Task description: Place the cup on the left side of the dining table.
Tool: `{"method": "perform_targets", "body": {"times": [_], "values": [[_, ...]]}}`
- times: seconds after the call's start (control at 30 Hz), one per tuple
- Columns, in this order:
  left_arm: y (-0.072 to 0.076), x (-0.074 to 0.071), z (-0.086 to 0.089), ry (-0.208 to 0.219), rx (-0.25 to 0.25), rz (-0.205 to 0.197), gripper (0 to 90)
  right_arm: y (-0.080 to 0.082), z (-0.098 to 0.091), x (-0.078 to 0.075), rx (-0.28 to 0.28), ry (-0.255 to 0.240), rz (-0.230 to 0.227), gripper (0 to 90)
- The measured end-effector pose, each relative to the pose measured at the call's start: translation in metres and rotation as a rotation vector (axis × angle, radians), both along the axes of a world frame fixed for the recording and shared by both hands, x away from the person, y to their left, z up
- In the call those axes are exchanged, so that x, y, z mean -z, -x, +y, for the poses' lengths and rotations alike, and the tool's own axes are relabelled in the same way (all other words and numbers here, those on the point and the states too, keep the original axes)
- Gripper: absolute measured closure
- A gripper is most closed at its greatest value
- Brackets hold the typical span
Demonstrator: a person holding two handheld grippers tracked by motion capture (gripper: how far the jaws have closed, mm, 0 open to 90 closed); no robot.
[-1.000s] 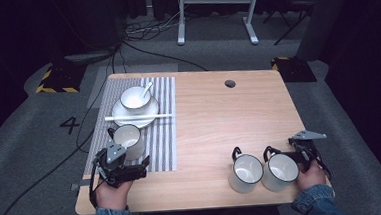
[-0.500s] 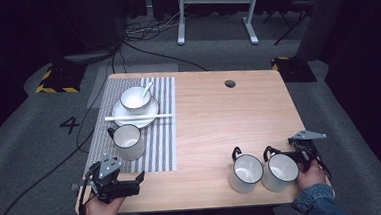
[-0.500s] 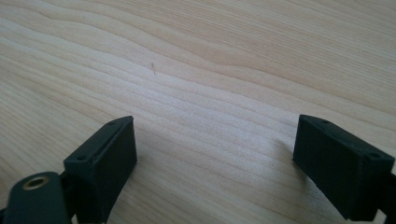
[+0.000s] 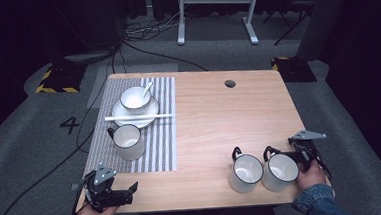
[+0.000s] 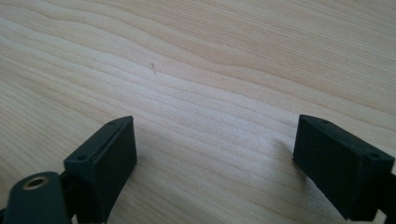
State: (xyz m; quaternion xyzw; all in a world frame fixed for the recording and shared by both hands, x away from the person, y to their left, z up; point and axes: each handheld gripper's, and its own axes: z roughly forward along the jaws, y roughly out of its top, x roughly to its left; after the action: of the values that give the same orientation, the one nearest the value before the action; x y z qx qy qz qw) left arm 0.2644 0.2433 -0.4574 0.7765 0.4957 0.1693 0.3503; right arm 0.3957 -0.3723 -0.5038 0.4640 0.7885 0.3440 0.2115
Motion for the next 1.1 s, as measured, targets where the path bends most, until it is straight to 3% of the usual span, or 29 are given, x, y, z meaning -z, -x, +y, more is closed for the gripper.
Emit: {"method": "perform_targets", "body": {"times": [0.37,0.6,0.67,0.83,0.9,0.97,1.0,1.03,1.1], "values": [[-0.002,0.019,0.008,-0.01,0.003,0.086,1.3,0.0,0.0,0.0,0.0,-0.001,0.001,13.6],[-0.003,0.033,0.005,-0.118,0.009,0.13,2.3,0.0,0.0,0.0,0.0,-0.001,0.001,13.6],[-0.003,0.037,0.004,-0.129,0.012,0.148,2.4,0.0,0.0,0.0,0.0,-0.001,0.001,13.6],[-0.002,0.042,0.002,-0.121,0.012,0.099,0.0,0.0,0.0,0.0,0.0,-0.001,0.001,13.6],[0.0,0.051,0.004,-0.071,0.018,0.012,0.0,0.0,0.0,0.0,0.0,-0.001,0.001,13.6],[0.002,0.056,0.005,-0.048,0.041,-0.038,0.0,0.0,0.0,0.0,0.0,-0.001,0.001,13.6],[0.002,0.056,0.005,-0.048,0.041,-0.038,0.0,0.0,0.0,0.0,0.0,-0.001,0.001,13.6],[0.003,0.062,0.007,-0.016,0.073,-0.097,0.0,0.0,0.0,0.0,0.0,-0.001,0.001,13.6],[0.004,0.062,0.007,-0.018,0.08,-0.098,0.2,0.0,0.0,0.0,0.001,-0.001,0.001,13.6]]}}
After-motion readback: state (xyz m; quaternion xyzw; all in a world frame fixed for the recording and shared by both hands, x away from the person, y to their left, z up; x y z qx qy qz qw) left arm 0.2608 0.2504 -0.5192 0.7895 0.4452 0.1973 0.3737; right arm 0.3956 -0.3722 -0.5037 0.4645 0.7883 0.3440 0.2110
